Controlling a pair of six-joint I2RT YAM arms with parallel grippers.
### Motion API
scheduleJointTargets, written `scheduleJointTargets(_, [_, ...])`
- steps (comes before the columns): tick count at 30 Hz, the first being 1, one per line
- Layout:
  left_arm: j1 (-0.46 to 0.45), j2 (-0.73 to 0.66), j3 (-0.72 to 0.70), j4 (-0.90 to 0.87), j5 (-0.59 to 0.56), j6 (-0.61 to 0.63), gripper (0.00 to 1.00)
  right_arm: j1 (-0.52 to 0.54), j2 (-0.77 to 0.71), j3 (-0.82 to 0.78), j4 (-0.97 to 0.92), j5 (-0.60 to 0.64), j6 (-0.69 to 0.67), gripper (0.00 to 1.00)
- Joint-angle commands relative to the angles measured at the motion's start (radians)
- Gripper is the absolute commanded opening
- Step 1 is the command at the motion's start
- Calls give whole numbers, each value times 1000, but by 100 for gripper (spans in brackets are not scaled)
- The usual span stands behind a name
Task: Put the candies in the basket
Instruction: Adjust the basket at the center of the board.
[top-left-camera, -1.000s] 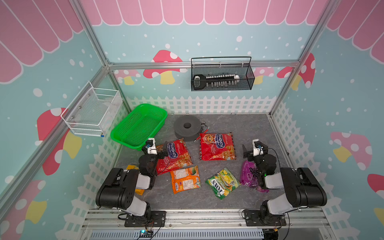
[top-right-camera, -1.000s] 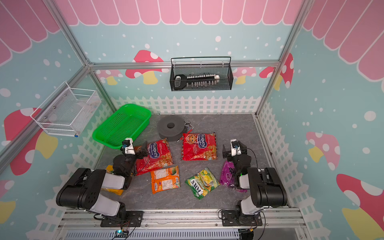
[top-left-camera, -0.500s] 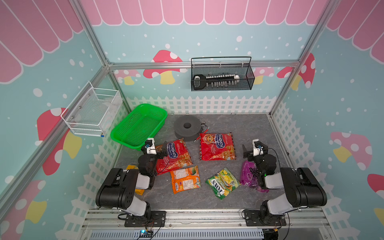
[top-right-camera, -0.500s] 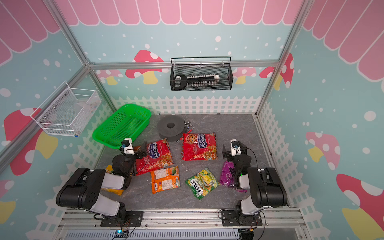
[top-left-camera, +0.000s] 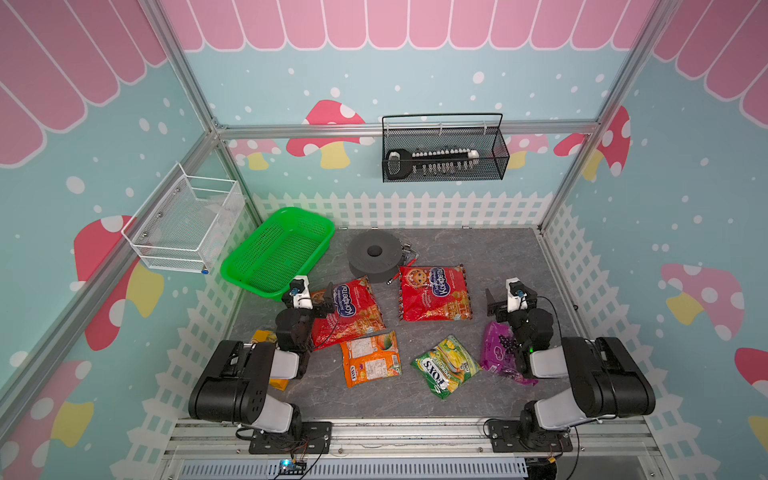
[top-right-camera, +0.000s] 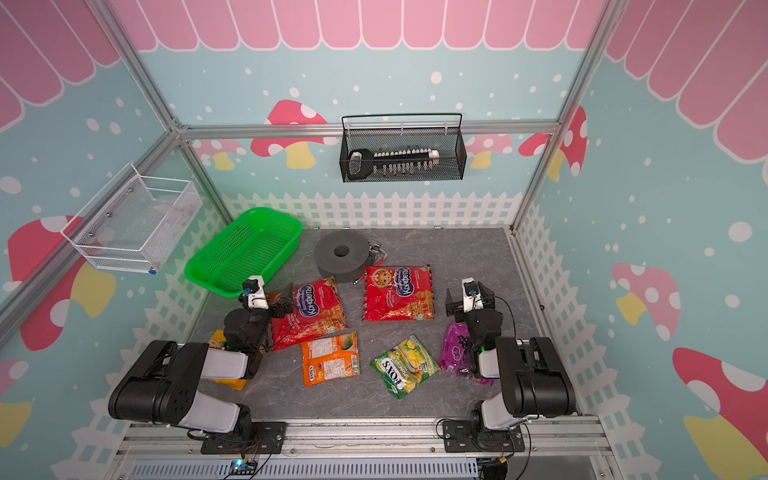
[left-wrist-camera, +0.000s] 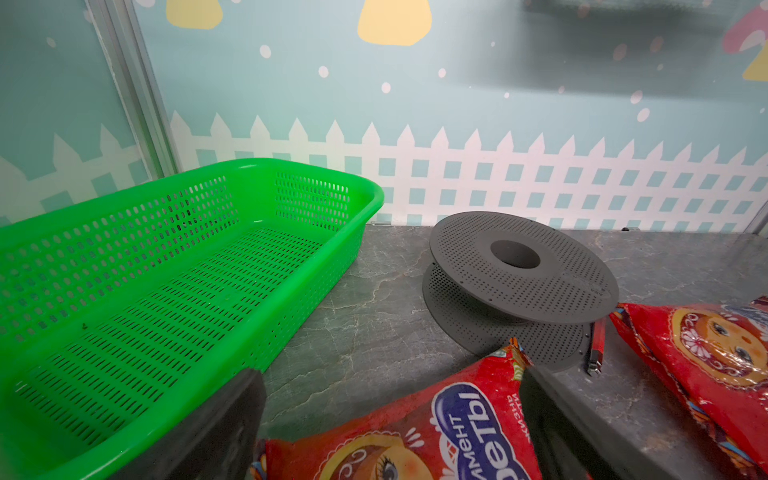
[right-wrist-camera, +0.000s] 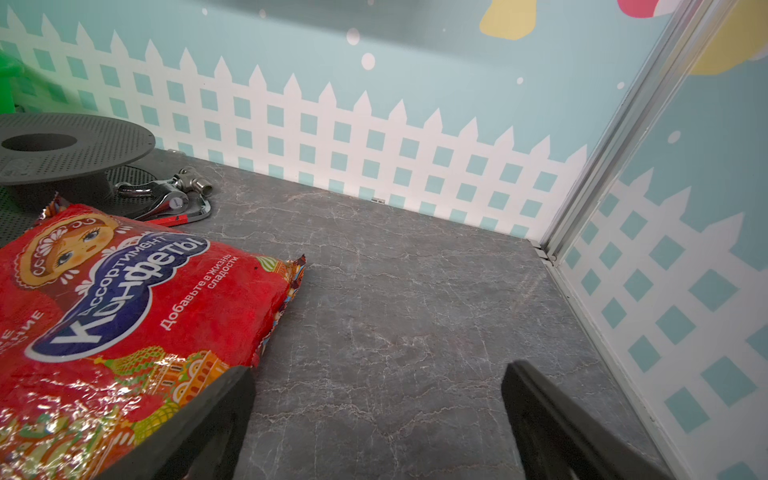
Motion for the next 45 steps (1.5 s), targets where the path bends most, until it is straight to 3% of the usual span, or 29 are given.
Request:
scheduleJointTargets(1, [-60,-114,43,-146,-142,10,99,-4,-148,12,-118,-31,-11,99])
scheduleJointTargets(6, [-132,-313,78,-321,-215,-59,99,-2,-380,129,-431,-45,37,99])
scheduleJointTargets(8, [-143,-375,118,-415,-213,-113,99,-2,-449,192,-545,26,106,99])
scheduleJointTargets(10, [-145,-407,169,-498,-168,-159,99,-2,-500,252,-657,146,195,99])
scheduleJointTargets(13, [-146,-458,270,-662,-68,-237,99,-2,-554,313,-824,478,365,99])
scheduleJointTargets(14, [-146,-482,310,-743,-66,-273,99,-4,-573,328,-901,618,472,99])
scheduleJointTargets(15, [-146,-500,340,-792,-88,-307,99,-5,-592,339,-956,673,516,99])
scheduleJointTargets(17, [-143,-531,384,-903,-194,-439,99,-6,-627,347,-982,568,405,99])
scheduleJointTargets(20, [-124,-541,452,-1159,-379,-734,99,-5,-631,364,-1059,450,448,99])
scheduleJointTargets(21, [-104,-545,455,-1178,-368,-763,99,-5,-624,365,-1067,408,447,99])
scheduleJointTargets(24, [-44,-542,451,-1128,-189,-691,99,-5,-572,395,-1131,267,446,99])
scheduleJointTargets(31, [-44,-335,613,-1179,-96,-584,99,15,-399,506,-1246,-63,481,95])
scheduleJointTargets(37, [-43,-136,757,-1185,83,-483,99,84,-278,536,-1177,-206,461,90])
scheduleJointTargets(45, [-34,144,1023,-1310,108,-261,97,178,-173,601,-1194,-272,435,90])
